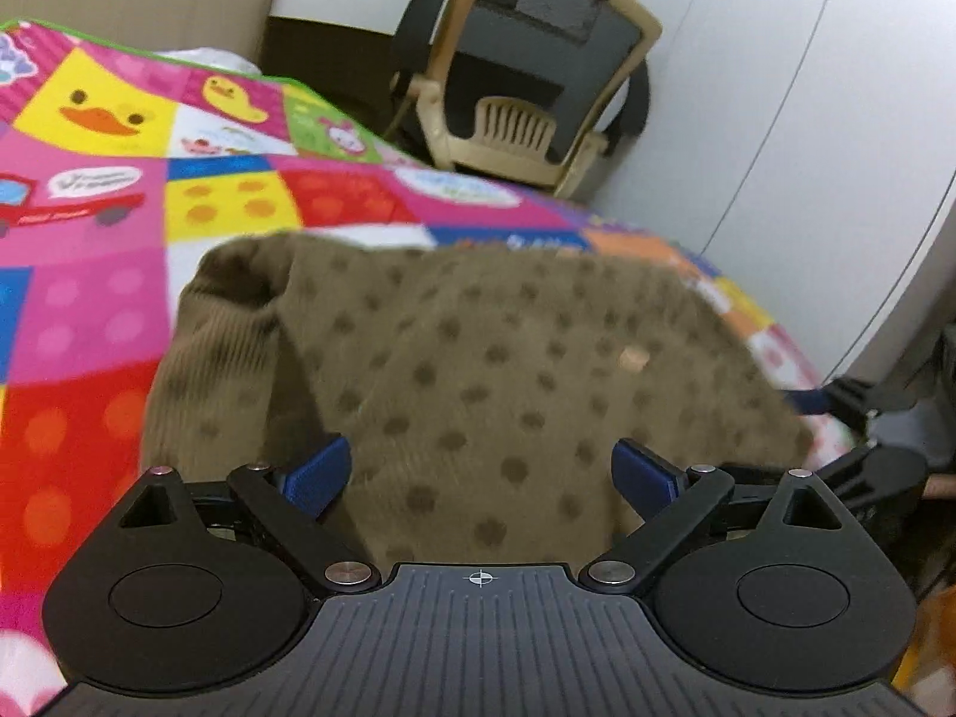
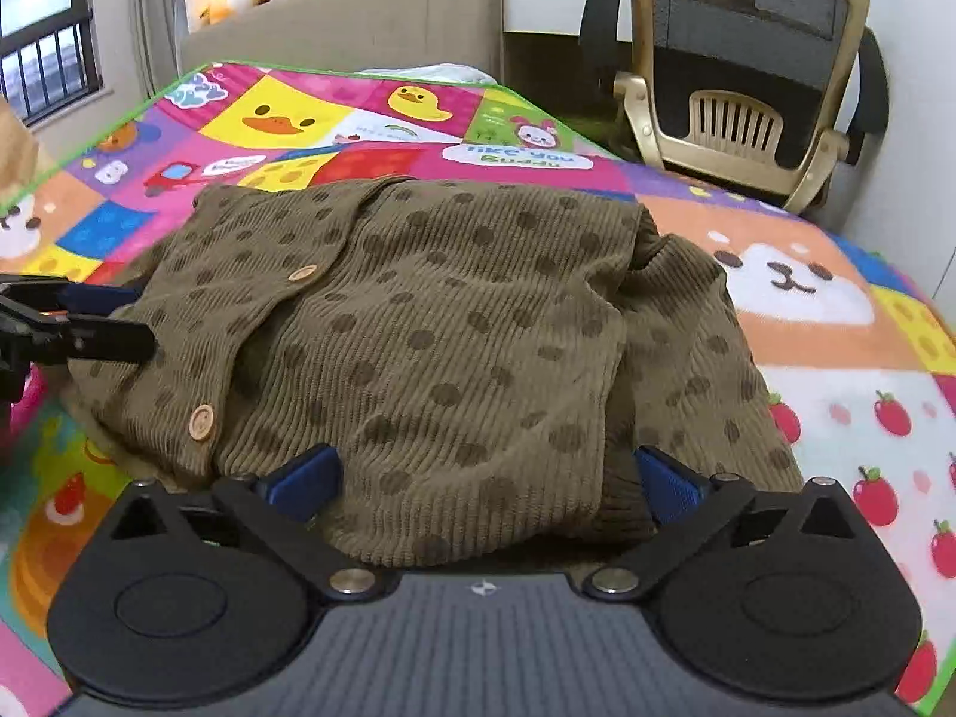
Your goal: Fold clothes
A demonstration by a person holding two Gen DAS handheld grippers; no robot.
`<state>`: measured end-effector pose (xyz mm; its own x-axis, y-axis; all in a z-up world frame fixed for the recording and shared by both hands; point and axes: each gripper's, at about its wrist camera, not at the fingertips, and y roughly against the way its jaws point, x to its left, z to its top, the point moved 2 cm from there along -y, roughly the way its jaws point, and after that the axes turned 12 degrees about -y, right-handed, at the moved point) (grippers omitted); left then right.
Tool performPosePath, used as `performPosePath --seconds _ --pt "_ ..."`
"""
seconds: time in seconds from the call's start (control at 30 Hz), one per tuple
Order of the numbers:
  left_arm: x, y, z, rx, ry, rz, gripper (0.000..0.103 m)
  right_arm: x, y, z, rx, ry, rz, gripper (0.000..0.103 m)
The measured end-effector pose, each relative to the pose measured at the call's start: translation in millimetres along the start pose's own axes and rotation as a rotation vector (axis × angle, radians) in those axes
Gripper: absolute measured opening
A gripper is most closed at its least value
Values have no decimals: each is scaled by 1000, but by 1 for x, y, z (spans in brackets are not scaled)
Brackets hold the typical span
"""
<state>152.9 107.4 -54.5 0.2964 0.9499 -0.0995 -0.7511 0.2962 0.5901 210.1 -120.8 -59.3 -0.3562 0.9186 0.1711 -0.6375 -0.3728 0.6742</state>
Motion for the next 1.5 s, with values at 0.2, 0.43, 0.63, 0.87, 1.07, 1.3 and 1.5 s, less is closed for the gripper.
performPosePath --seconds 0.2,0.43,0.63,0.87,1.07,1.3,1.5 --pt "-24 -2 -7 -3 -121 106 101 3 8 -8 -22 -10 -17 103" --pt "-25 0 -9 -4 -120 124 101 7 38 21 -172 -33 4 103" --pt "-22 0 -9 -13 -105 110 102 5 -7 11 -25 -101 -44 103" --pt "-21 0 -9 -16 -98 102 103 9 -7 2 -16 -88 -31 103" --pt "-20 1 -9 -20 -91 99 103 13 -7 1 -12 -63 -31 103" --pt "-20 1 -10 -26 -83 93 103 13 -7 0 -22 -66 -35 103" --pt "-1 38 -20 -104 104 110 103 10 -6 0 -25 -75 -27 103"
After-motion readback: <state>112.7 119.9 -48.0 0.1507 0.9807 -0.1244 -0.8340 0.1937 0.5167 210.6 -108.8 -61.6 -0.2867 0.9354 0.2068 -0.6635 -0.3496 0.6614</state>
